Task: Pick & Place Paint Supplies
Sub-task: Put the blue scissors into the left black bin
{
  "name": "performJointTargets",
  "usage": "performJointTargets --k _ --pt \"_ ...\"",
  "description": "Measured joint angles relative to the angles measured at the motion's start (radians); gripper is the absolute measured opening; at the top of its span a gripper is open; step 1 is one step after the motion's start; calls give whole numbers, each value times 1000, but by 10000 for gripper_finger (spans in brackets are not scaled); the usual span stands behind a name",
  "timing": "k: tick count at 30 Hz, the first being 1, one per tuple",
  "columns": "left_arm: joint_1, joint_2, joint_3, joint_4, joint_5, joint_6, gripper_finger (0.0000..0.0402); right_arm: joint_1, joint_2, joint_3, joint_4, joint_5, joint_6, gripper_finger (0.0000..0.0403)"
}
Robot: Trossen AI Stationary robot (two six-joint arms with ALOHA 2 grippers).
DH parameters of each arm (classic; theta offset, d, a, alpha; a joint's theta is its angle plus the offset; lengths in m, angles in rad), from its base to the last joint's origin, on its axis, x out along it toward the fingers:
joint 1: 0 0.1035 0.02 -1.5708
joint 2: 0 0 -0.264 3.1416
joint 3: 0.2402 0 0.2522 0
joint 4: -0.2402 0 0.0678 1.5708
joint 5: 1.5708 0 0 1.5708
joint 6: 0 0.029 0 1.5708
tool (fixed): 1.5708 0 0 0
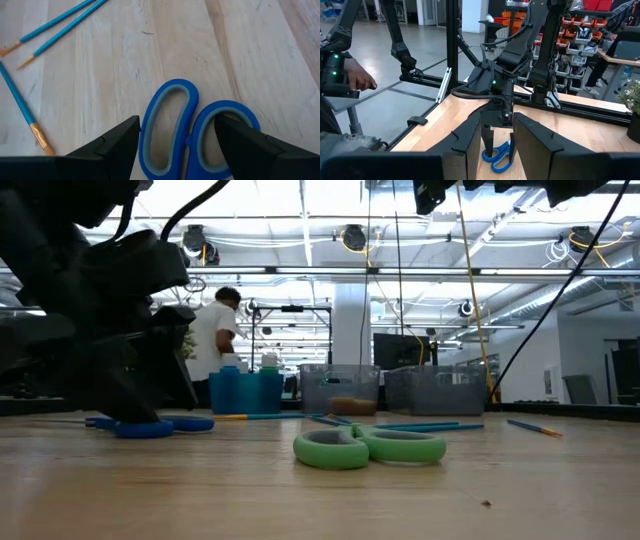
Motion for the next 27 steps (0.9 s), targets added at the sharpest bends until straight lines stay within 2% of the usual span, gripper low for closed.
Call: performJointTargets --k 4,6,14,18,22,27 --pt "-1 0 0 22 2 43 265 0 0 0 0 0 0 105" --pt "0 0 0 25 32 63 251 0 0 0 1 0 0 105" --pt "-1 1 0 23 69 47 141 0 0 0 0 0 0 105" --pt "0 1 0 13 71 38 103 0 0 0 1 0 0 105" --pt "11 1 0 13 72 -18 85 0 0 0 1 0 0 105" --pt "37 0 -3 15 122 -132 89 0 0 0 0 0 0 105"
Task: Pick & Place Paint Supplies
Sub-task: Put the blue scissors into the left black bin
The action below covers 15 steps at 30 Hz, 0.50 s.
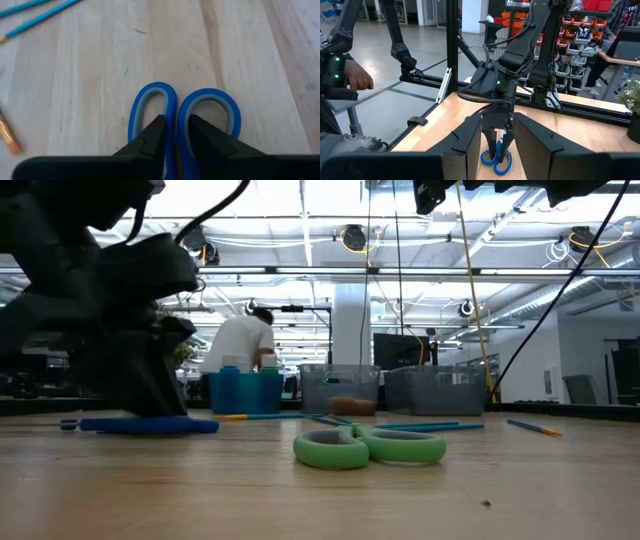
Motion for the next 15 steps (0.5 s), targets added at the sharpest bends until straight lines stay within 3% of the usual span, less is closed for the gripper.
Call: performJointTargets --k 6,15 --pt "18 0 -36 26 10 -130 116 0 0 0 0 0 0 105" --pt "24 -1 -149 201 7 -217 159 0 0 0 0 0 0 105"
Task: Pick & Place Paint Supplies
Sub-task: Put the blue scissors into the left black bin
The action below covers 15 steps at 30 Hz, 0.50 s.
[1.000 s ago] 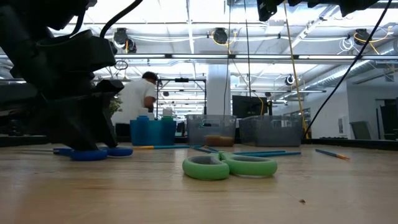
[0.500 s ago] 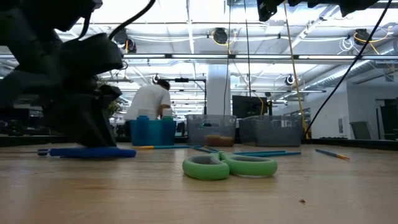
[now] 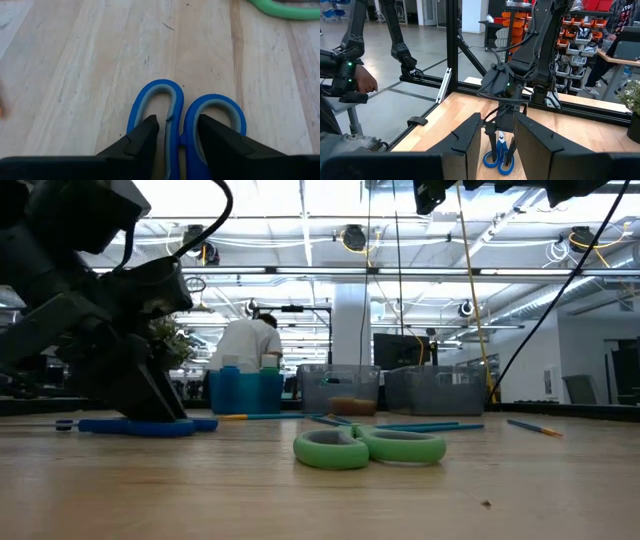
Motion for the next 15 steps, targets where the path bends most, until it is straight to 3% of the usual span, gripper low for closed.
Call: performJointTargets --k 8,15 --pt "1 0 -26 34 -1 -34 150 0 0 0 0 0 0 105" --pt "3 1 -27 37 -5 -35 91 0 0 0 0 0 0 105"
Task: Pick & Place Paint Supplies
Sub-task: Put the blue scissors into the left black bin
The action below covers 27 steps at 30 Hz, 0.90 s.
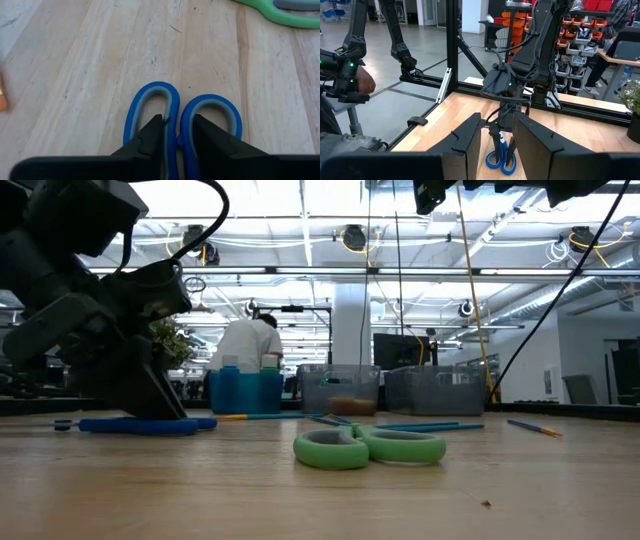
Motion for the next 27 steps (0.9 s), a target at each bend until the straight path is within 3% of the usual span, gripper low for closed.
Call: performJointTargets --k 14,27 --pt "0 -45 54 -2 2 63 86 0 0 0 0 0 0 105" --pt "-72 -145 243 20 -74 366 84 0 0 0 -5 0 4 105"
